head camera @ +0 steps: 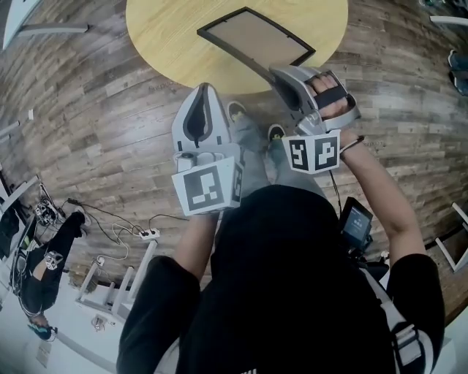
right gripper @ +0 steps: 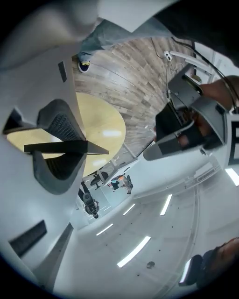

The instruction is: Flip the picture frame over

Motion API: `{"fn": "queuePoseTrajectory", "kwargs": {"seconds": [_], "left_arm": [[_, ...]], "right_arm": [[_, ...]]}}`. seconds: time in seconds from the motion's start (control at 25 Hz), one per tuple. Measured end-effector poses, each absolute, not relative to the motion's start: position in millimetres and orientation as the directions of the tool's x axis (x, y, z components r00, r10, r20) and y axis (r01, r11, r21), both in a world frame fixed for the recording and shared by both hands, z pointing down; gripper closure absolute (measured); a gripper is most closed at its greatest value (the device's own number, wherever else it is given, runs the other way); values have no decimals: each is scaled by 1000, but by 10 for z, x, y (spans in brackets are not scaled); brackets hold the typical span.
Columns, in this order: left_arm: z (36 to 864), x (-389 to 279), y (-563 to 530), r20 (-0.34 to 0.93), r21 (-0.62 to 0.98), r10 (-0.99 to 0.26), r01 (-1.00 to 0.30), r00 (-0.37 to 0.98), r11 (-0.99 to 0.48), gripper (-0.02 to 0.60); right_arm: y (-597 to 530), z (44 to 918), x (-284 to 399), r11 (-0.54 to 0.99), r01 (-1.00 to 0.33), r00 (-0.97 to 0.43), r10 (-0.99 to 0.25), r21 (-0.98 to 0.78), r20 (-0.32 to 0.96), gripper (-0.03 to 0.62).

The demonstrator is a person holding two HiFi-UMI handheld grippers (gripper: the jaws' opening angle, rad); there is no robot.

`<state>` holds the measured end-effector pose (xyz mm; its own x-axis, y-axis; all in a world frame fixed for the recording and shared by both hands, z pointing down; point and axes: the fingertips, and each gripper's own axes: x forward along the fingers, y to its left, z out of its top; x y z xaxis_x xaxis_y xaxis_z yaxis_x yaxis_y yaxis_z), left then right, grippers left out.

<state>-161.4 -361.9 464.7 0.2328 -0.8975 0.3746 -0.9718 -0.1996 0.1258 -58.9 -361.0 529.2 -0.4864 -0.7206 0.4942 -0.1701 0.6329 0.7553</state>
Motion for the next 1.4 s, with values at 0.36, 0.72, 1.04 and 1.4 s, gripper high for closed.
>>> {"fn": "queuePoseTrajectory", "kwargs": {"seconds": [0.36, 0.72, 1.04, 1.4], "left_arm": [[4587, -1781, -3898, 361, 123, -906, -974, 221, -189, 558], [4658, -1841, -4111, 337, 112, -903, -964, 266, -242, 558], [4697, -1957, -4172, 359, 112, -893, -963, 270, -246, 558], [4820, -1850, -4303, 348, 119, -877, -944, 331, -309, 558]], "right_arm": [[-4015, 4785, -685, 763, -488, -562, -646, 423, 517, 514], [-4302, 4864, -541, 541, -671, -741, -514, -508, 432, 514], [-4422, 5304, -323, 208, -497, -782, -528, -843, 331, 514], [-4346, 5938, -82, 37, -587, -713, -499, -809, 494, 513]]}}
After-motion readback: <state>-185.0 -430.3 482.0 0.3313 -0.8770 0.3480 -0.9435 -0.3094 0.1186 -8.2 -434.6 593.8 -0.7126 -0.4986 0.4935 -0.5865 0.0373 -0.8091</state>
